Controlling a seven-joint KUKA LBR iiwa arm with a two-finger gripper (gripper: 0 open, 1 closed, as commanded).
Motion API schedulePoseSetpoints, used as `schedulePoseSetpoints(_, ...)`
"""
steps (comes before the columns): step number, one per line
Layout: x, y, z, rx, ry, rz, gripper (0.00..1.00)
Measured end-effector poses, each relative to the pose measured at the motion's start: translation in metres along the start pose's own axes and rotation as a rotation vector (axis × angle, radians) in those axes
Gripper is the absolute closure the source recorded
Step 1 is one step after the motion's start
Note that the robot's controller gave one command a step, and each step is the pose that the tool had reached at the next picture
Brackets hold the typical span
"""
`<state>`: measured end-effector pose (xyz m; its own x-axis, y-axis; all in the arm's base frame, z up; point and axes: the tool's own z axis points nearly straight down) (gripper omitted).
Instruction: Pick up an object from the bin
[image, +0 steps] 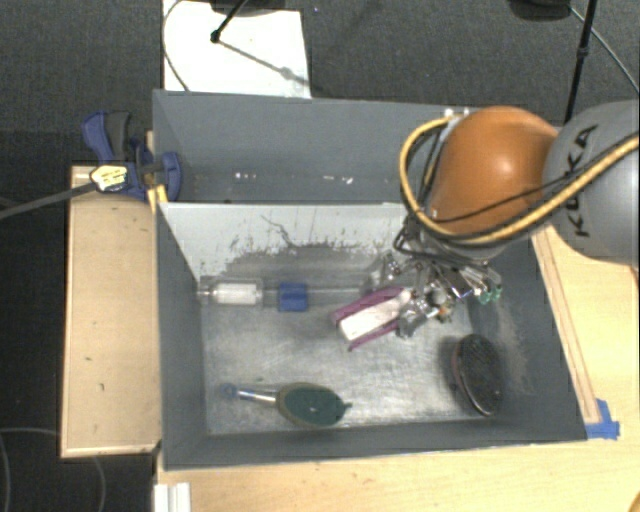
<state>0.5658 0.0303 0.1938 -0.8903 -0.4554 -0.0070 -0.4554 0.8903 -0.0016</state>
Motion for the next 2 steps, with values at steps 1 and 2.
schedulePoseSetpoints(1,0.035,-0.002,-0.093,0.000,0.002,-0.314,1.00)
schedulePoseSetpoints(2,0.005,-0.038,-0.143,0.001,0.000,-0.611,1.00)
